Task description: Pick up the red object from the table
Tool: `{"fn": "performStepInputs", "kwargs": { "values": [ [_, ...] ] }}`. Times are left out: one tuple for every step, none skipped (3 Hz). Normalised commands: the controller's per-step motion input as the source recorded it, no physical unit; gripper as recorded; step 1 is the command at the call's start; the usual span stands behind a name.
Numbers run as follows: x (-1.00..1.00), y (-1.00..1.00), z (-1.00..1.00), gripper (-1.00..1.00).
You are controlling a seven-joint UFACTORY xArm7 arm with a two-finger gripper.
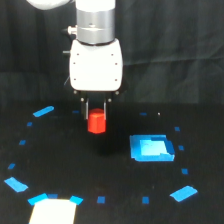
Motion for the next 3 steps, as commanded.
{"fn": "performStepInputs", "kwargs": {
  "values": [
    [0.04,-0.11,1.0,-0.91],
    [-0.09,0.34,0.25,-0.63],
    [0.19,-0.22,-0.35,-1.0]
  ]
}}
